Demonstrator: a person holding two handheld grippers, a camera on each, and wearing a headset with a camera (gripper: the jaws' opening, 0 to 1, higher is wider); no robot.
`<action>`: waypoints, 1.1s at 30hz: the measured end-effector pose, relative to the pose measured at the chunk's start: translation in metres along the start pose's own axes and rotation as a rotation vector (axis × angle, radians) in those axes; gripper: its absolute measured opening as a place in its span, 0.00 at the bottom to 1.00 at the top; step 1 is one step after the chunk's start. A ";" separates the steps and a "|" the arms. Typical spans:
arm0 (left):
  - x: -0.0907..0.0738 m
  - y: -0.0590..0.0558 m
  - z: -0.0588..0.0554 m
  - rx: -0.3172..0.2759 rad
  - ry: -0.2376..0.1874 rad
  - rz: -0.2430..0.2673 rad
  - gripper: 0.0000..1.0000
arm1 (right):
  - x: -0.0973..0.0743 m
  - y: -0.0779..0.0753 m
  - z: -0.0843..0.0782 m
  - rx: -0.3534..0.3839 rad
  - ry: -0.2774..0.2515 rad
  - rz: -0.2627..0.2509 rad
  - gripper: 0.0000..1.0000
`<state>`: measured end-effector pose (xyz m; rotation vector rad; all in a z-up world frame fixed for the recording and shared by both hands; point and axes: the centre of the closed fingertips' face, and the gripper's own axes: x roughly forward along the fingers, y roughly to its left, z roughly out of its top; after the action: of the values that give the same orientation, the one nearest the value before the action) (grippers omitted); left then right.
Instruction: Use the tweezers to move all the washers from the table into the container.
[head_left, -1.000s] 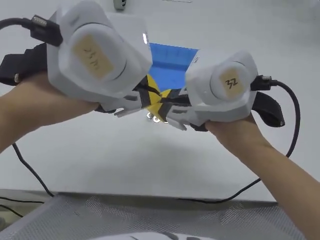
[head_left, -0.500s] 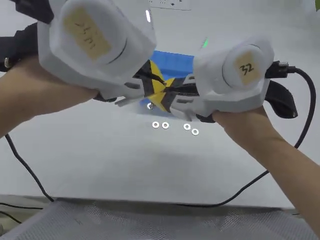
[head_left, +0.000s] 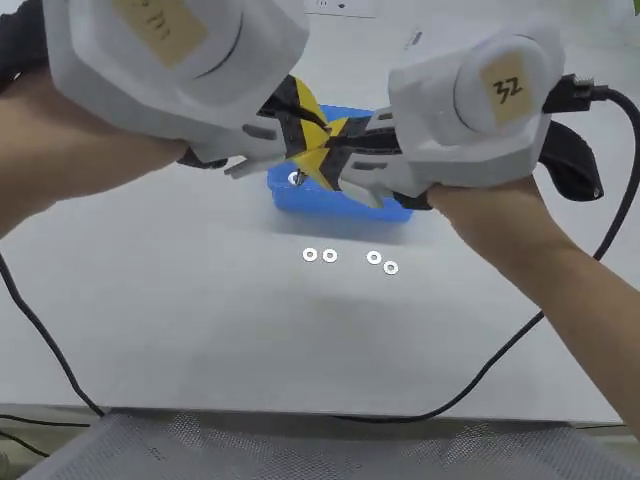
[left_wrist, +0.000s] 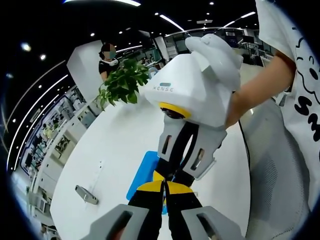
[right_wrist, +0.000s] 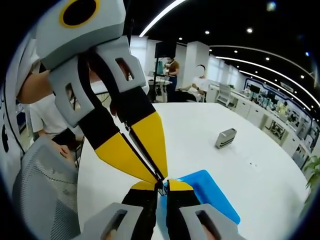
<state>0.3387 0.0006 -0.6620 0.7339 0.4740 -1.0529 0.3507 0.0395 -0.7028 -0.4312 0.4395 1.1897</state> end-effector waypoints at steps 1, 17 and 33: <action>0.002 0.003 -0.001 0.000 0.000 0.006 0.00 | 0.001 -0.003 0.000 -0.003 -0.001 -0.007 0.01; 0.030 0.023 -0.024 -0.073 0.002 0.055 0.00 | 0.030 -0.027 -0.022 0.023 0.020 -0.034 0.02; 0.045 0.026 -0.044 -0.119 0.021 0.072 0.00 | 0.050 -0.028 -0.038 0.021 0.042 -0.011 0.02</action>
<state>0.3807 0.0138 -0.7137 0.6526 0.5201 -0.9423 0.3887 0.0499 -0.7590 -0.4401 0.4851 1.1665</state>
